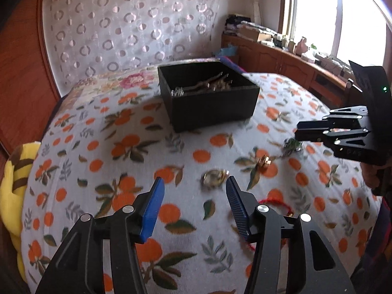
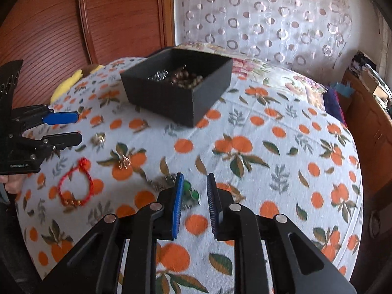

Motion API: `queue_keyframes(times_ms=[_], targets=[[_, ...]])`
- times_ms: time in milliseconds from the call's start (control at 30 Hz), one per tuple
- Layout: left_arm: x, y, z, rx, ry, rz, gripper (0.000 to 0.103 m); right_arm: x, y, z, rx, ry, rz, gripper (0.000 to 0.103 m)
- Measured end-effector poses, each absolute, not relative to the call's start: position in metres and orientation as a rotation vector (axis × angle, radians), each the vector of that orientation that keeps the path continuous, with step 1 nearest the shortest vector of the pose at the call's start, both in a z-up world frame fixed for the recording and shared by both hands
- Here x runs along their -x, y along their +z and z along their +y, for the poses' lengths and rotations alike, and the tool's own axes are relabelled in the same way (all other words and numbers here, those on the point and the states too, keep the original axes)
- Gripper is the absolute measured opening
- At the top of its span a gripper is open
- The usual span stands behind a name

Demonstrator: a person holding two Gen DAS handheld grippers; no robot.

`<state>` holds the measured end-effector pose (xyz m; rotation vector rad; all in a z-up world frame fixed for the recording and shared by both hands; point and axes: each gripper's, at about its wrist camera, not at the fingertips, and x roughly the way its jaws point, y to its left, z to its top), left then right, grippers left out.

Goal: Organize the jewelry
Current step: 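Move the right tool to the green-bead chain while the left tool approaches the red string bracelet, then close the right tool on the green-bead chain while the left tool grasps the red bracelet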

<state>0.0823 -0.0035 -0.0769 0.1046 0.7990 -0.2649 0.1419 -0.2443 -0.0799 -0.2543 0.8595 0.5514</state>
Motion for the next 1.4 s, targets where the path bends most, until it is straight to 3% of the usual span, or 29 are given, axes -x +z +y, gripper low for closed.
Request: queue_keyframes(times_ms=[633, 733, 1233, 1400], targets=[[-0.088, -0.090, -0.010, -0.151, -0.250, 0.872, 0.059, -0.144, -0.089, -0.238, 0.304, 0.587, 0.854, 0.021], [-0.088, -0.090, -0.010, -0.151, -0.240, 0.870, 0.059, -0.139, -0.089, -0.232, 0.343, 0.587, 0.840, 0.013], [-0.057, -0.081, -0.022, -0.131, -0.328, 0.854, 0.059, -0.138, -0.088, -0.231, 0.334, 0.545, 0.836, 0.012], [-0.057, -0.084, -0.024, -0.123, -0.339, 0.860, 0.052, -0.120, -0.065, -0.237, 0.303, 0.536, 0.758, 0.012]])
